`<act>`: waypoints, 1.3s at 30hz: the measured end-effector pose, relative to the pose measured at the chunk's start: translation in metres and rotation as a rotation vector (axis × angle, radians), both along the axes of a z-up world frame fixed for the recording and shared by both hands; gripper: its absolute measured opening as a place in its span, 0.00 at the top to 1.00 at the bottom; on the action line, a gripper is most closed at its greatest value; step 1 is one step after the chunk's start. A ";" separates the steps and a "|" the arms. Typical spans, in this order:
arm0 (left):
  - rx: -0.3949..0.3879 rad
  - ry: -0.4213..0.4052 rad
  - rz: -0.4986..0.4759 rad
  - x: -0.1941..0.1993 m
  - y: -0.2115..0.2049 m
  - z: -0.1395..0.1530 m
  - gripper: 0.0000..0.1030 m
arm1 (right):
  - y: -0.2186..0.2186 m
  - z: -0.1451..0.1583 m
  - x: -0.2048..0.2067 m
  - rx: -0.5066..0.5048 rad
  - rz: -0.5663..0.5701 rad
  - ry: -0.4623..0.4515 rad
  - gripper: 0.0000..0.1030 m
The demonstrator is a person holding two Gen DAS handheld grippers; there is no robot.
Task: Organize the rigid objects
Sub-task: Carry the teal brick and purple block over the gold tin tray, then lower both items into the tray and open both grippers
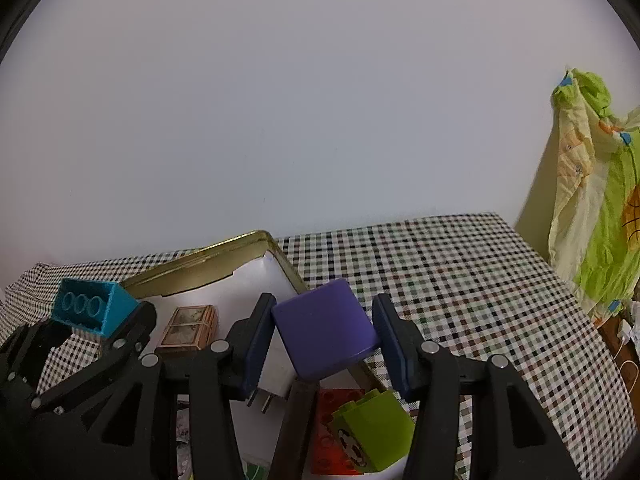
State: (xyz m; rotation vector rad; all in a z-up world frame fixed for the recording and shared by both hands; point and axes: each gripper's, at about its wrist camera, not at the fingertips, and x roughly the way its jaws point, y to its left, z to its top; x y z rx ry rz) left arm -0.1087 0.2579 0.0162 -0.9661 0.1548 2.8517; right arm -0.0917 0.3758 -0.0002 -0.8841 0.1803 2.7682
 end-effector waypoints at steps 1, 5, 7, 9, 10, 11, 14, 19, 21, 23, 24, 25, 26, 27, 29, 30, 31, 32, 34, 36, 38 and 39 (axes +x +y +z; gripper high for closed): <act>-0.004 -0.010 0.000 -0.002 0.000 -0.001 0.38 | -0.003 0.000 0.000 -0.001 0.001 -0.004 0.48; -0.022 -0.069 -0.009 -0.008 0.004 -0.010 0.37 | -0.005 -0.004 -0.003 -0.014 0.003 -0.024 0.48; -0.026 -0.094 0.013 -0.012 0.006 -0.013 0.27 | -0.001 -0.007 -0.006 -0.029 0.000 -0.037 0.48; -0.011 -0.131 0.053 -0.017 0.002 -0.016 0.14 | 0.003 -0.008 -0.006 -0.049 -0.018 -0.044 0.45; 0.007 -0.144 0.060 -0.018 0.000 -0.019 0.08 | 0.005 -0.008 -0.007 -0.062 -0.025 -0.042 0.42; 0.032 -0.153 0.061 -0.018 -0.002 -0.022 0.07 | 0.007 -0.008 -0.005 -0.082 -0.031 -0.036 0.41; 0.110 -0.178 0.080 -0.022 -0.008 -0.027 0.01 | 0.013 -0.007 -0.003 -0.128 -0.038 -0.015 0.26; 0.144 -0.156 0.091 -0.022 -0.006 -0.030 0.01 | 0.008 -0.002 0.000 -0.099 -0.032 0.002 0.21; 0.148 -0.140 0.092 -0.021 -0.005 -0.030 0.01 | 0.008 -0.002 0.001 -0.100 -0.031 0.007 0.21; 0.157 -0.127 0.095 -0.019 -0.006 -0.029 0.01 | 0.010 -0.002 0.000 -0.110 -0.032 0.010 0.20; 0.165 -0.119 0.096 -0.016 -0.009 -0.026 0.01 | 0.009 -0.001 0.000 -0.113 -0.033 0.011 0.20; 0.171 -0.113 0.095 -0.015 -0.009 -0.026 0.01 | 0.009 -0.001 0.000 -0.114 -0.034 0.013 0.19; 0.177 -0.106 0.095 -0.013 -0.009 -0.024 0.01 | 0.009 -0.001 0.001 -0.116 -0.037 0.015 0.19; 0.180 -0.096 0.095 -0.012 -0.010 -0.022 0.01 | 0.009 0.000 0.001 -0.117 -0.040 0.019 0.19; 0.176 -0.087 0.101 -0.010 -0.010 -0.020 0.01 | 0.008 0.000 0.001 -0.116 -0.045 0.022 0.19; 0.174 -0.082 0.105 -0.009 -0.009 -0.020 0.01 | 0.008 0.001 0.001 -0.116 -0.045 0.020 0.19; 0.175 -0.079 0.105 -0.009 -0.009 -0.020 0.01 | 0.008 0.001 0.000 -0.117 -0.045 0.020 0.19; 0.176 -0.077 0.102 -0.009 -0.009 -0.020 0.01 | 0.008 0.001 0.000 -0.119 -0.045 0.020 0.19; 0.179 -0.078 0.098 -0.009 -0.009 -0.020 0.01 | 0.008 0.001 -0.001 -0.120 -0.049 0.022 0.19; 0.188 -0.084 0.095 -0.010 -0.010 -0.020 0.01 | 0.008 0.001 0.000 -0.123 -0.051 0.023 0.19; 0.198 -0.093 0.090 -0.011 -0.010 -0.021 0.01 | 0.008 0.001 0.000 -0.126 -0.052 0.025 0.19; 0.199 -0.100 0.090 -0.011 -0.011 -0.022 0.01 | 0.007 0.001 0.000 -0.123 -0.054 0.025 0.19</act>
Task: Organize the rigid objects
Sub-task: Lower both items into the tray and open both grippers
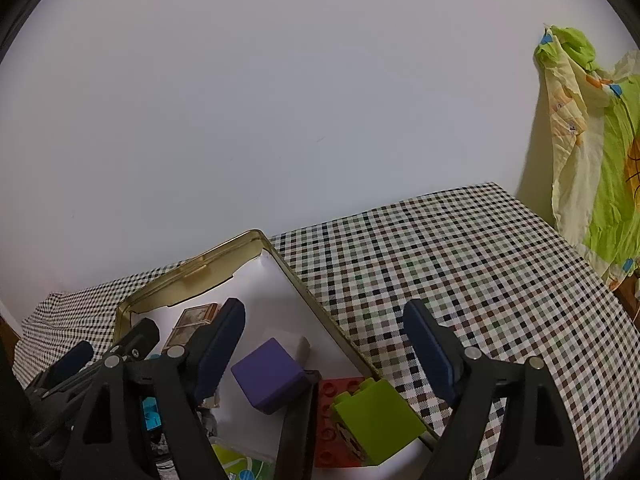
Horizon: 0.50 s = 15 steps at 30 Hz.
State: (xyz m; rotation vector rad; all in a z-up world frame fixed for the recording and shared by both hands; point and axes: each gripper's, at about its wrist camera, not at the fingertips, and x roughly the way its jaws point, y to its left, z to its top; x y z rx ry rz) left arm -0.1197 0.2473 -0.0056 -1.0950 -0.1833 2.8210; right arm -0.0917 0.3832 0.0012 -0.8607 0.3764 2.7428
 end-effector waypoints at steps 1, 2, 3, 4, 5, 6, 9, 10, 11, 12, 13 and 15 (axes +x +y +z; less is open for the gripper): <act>0.004 -0.007 0.000 0.000 0.000 -0.001 0.01 | 0.000 0.000 0.000 0.005 -0.002 -0.001 0.19; 0.007 -0.010 0.000 0.000 0.000 -0.002 0.01 | -0.001 0.001 0.000 0.010 -0.003 0.000 0.19; 0.009 -0.013 -0.001 0.000 -0.001 -0.002 0.01 | -0.001 0.001 0.000 0.012 -0.003 0.000 0.19; 0.008 -0.016 0.000 -0.001 0.000 -0.003 0.01 | -0.001 0.001 0.000 0.014 -0.003 -0.001 0.19; 0.004 -0.017 0.000 -0.001 0.000 -0.003 0.01 | -0.001 0.001 0.000 0.014 -0.004 -0.003 0.19; 0.002 -0.016 0.001 0.000 0.001 -0.003 0.01 | -0.001 0.001 0.000 0.013 -0.006 -0.005 0.19; -0.005 -0.021 0.001 0.000 0.001 -0.004 0.01 | 0.000 0.000 0.000 0.017 -0.011 -0.011 0.19; -0.004 -0.025 -0.001 -0.001 0.001 -0.004 0.01 | 0.000 0.000 0.001 0.019 -0.013 -0.013 0.19; -0.001 -0.029 -0.005 -0.001 0.002 -0.004 0.01 | 0.001 0.000 0.001 0.020 -0.013 -0.013 0.19; 0.000 -0.032 -0.009 -0.001 0.001 -0.005 0.01 | 0.002 0.000 0.001 0.020 -0.014 -0.015 0.19; 0.003 -0.034 -0.014 -0.001 0.000 -0.005 0.01 | 0.002 0.000 0.001 0.019 -0.015 -0.017 0.19; 0.011 -0.032 -0.025 -0.001 0.000 -0.005 0.01 | 0.003 0.001 0.002 0.015 -0.017 -0.018 0.19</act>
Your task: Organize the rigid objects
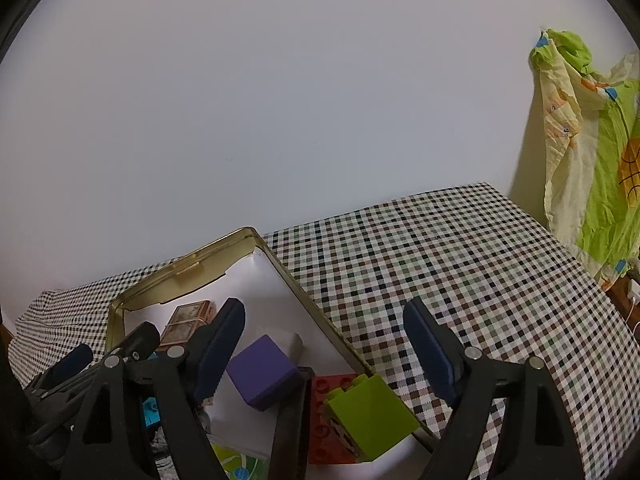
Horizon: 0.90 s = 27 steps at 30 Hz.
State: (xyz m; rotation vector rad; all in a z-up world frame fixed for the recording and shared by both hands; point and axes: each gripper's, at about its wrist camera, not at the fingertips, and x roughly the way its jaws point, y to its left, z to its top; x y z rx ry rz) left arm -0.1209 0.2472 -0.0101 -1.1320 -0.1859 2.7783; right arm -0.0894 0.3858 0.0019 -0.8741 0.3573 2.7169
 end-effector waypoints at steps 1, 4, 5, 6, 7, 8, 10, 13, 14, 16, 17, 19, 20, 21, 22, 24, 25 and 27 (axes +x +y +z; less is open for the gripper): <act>0.005 0.005 -0.005 0.001 0.000 0.000 0.01 | 0.000 0.001 0.001 -0.003 -0.001 0.003 0.19; 0.015 0.029 -0.003 0.004 -0.002 0.003 0.01 | -0.001 0.001 0.004 -0.007 -0.002 0.021 0.19; 0.020 0.041 0.004 0.007 -0.004 0.004 0.00 | -0.001 0.002 0.005 -0.006 0.000 0.028 0.18; 0.026 0.050 0.008 0.008 -0.005 0.004 0.00 | -0.002 0.003 0.005 -0.002 -0.002 0.035 0.17; 0.033 0.061 0.011 0.010 -0.006 0.005 0.00 | -0.002 0.003 0.006 0.001 -0.002 0.043 0.16; 0.038 0.070 0.011 0.011 -0.007 0.005 0.00 | -0.002 0.004 0.008 0.001 0.001 0.054 0.15; 0.034 0.093 0.013 0.014 -0.008 0.007 0.00 | -0.002 0.005 0.010 -0.001 0.003 0.071 0.13; -0.012 0.146 0.029 0.021 -0.009 0.012 0.00 | -0.006 0.006 0.011 0.009 0.010 0.082 0.13; -0.024 0.167 0.033 0.024 -0.010 0.014 0.00 | -0.008 0.006 0.011 0.018 0.012 0.087 0.13; -0.028 0.189 0.040 0.027 -0.012 0.015 0.00 | -0.012 0.008 0.014 0.036 0.013 0.106 0.12; -0.030 0.197 0.042 0.029 -0.014 0.015 0.00 | -0.013 0.009 0.016 0.045 0.013 0.116 0.12; -0.042 0.219 0.039 0.033 -0.017 0.014 0.00 | -0.017 0.010 0.019 0.069 0.009 0.137 0.12; -0.050 0.224 0.036 0.035 -0.019 0.013 0.00 | -0.020 0.011 0.020 0.086 0.007 0.147 0.12; -0.062 0.227 0.035 0.036 -0.020 0.012 0.00 | -0.021 0.012 0.021 0.096 0.006 0.153 0.12; -0.076 0.231 0.033 0.039 -0.021 0.011 0.00 | -0.023 0.012 0.022 0.106 0.003 0.161 0.12; -0.089 0.245 0.026 0.042 -0.024 0.010 0.00 | -0.024 0.013 0.025 0.125 -0.011 0.181 0.12; -0.086 0.255 0.024 0.044 -0.027 0.010 0.00 | -0.025 0.013 0.028 0.129 -0.016 0.190 0.12; -0.055 0.274 0.015 0.049 -0.033 0.011 0.00 | -0.026 0.013 0.032 0.138 -0.031 0.213 0.12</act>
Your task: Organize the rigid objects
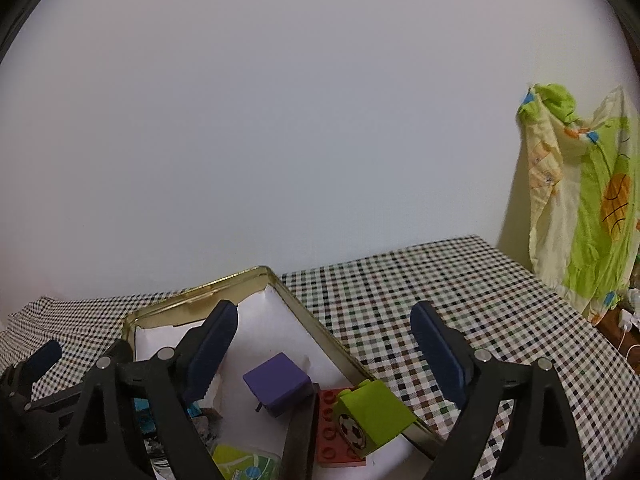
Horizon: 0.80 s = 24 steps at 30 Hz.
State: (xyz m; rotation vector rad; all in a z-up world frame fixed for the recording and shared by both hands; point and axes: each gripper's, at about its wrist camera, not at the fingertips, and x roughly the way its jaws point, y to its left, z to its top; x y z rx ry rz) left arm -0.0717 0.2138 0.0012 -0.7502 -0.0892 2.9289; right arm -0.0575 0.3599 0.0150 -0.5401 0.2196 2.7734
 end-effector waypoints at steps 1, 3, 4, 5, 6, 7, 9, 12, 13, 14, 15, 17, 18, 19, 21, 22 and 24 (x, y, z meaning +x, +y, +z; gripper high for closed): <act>0.010 0.008 -0.009 0.001 -0.001 0.000 0.00 | -0.001 0.000 0.002 0.006 -0.010 0.010 0.12; 0.006 0.027 -0.027 0.006 -0.001 0.001 0.00 | -0.005 -0.001 0.004 0.027 -0.017 0.023 0.12; -0.006 0.037 -0.032 0.008 0.001 0.000 0.00 | -0.006 -0.002 0.004 0.036 -0.015 0.025 0.12; -0.019 0.045 -0.038 0.010 0.003 0.000 0.00 | -0.008 -0.003 0.005 0.045 -0.015 0.028 0.12; -0.039 0.049 -0.053 0.013 0.006 -0.002 0.00 | -0.009 -0.003 0.006 0.046 -0.070 0.029 0.12; -0.049 0.047 -0.062 0.015 0.008 -0.003 0.00 | -0.010 -0.004 0.007 0.045 -0.067 0.034 0.12; -0.058 0.047 -0.071 0.018 0.009 -0.006 0.00 | -0.012 -0.003 0.013 0.048 -0.068 0.060 0.12; -0.065 0.052 -0.083 0.022 0.009 -0.007 0.00 | -0.014 -0.003 0.019 0.047 -0.070 0.080 0.12; -0.063 0.068 -0.078 0.024 0.007 -0.006 0.00 | -0.013 -0.003 0.021 0.043 -0.071 0.082 0.12; -0.062 0.083 -0.071 0.025 0.006 -0.005 0.00 | -0.015 -0.003 0.023 0.038 -0.072 0.086 0.12; -0.062 0.103 -0.061 0.028 0.005 -0.004 0.00 | -0.015 -0.004 0.024 0.036 -0.073 0.089 0.12; -0.063 0.116 -0.053 0.029 0.004 -0.004 0.00 | -0.018 -0.006 0.025 0.045 -0.073 0.083 0.12; -0.063 0.122 -0.053 0.030 0.004 -0.004 0.00 | -0.019 -0.006 0.026 0.049 -0.071 0.081 0.12; -0.064 0.126 -0.054 0.032 0.004 -0.004 0.00 | -0.019 -0.007 0.027 0.051 -0.070 0.080 0.12; -0.069 0.132 -0.059 0.034 0.004 -0.004 0.00 | -0.020 -0.008 0.028 0.055 -0.070 0.075 0.12; -0.071 0.131 -0.062 0.035 0.004 -0.004 0.00 | -0.021 -0.009 0.029 0.059 -0.070 0.074 0.12; -0.070 0.130 -0.065 0.036 0.002 -0.004 0.00 | -0.022 -0.009 0.031 0.064 -0.073 0.081 0.12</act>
